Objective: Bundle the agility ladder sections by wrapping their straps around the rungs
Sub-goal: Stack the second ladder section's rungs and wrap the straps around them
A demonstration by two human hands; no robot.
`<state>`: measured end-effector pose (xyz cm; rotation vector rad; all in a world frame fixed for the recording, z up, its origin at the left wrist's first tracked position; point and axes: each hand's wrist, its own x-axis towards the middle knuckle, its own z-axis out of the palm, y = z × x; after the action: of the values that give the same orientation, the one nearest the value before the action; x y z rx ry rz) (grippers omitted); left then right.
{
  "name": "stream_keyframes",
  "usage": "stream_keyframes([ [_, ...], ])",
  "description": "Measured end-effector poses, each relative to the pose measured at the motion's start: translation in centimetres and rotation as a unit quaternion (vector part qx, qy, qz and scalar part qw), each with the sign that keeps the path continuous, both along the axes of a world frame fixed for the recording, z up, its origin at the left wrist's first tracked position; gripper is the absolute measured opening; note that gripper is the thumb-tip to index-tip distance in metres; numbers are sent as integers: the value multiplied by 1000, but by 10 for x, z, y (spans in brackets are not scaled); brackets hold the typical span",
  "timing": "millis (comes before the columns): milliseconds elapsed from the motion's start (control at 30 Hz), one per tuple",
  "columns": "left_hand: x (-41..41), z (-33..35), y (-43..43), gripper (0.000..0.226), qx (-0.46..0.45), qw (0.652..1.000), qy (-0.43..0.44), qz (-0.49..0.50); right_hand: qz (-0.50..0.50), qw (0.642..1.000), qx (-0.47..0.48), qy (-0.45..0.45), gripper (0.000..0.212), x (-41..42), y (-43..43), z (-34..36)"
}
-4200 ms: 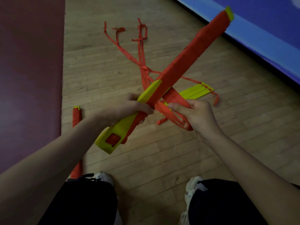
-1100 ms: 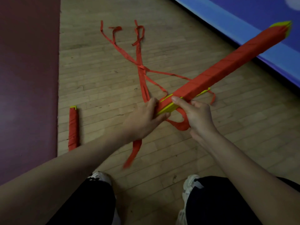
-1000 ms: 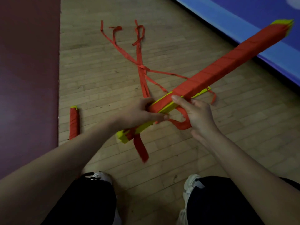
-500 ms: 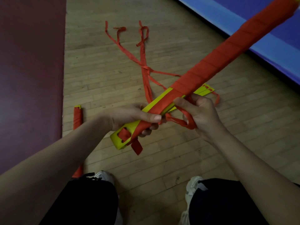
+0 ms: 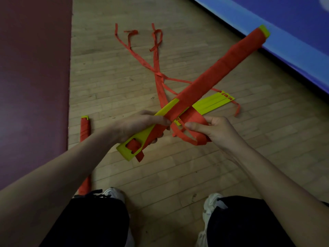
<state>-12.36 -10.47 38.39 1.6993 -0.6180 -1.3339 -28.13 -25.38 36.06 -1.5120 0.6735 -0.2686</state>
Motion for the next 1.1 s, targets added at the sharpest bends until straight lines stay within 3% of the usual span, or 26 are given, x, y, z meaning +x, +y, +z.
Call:
stream_keyframes([
  [100,-6,-1,-4,20,0,996,-83,32,-37,999,-27,-13,16,5,2,-4],
  [200,-10,-12,-9,17,12,965,-262,-2,-62,996,-66,-7,29,12,6,-12],
  [300,-17,-22,-14,26,55,893,-444,-56,-93,992,-83,-7,61,16,13,-19],
  [400,-30,-33,-17,34,69,791,-603,-74,-130,987,-90,-7,82,19,15,-25],
  [533,-46,-46,-21,31,33,727,-684,-49,-169,983,-69,0,97,19,15,-24],
  [700,-52,-58,-23,40,-21,668,-744,-12,-215,976,21,-19,63,19,17,-15],
  [867,-52,-52,-22,58,-68,759,-647,-13,-215,975,11,-60,23,18,14,-9],
  [967,-37,-38,-22,50,-117,851,-512,-35,-192,975,30,-110,10,17,15,3],
  [1033,-22,-23,-21,59,-76,908,-410,-46,-171,978,24,-121,9,16,15,11],
  [1100,-11,-11,-16,57,-16,923,-377,-73,-146,982,16,-122,12,14,16,16],
])
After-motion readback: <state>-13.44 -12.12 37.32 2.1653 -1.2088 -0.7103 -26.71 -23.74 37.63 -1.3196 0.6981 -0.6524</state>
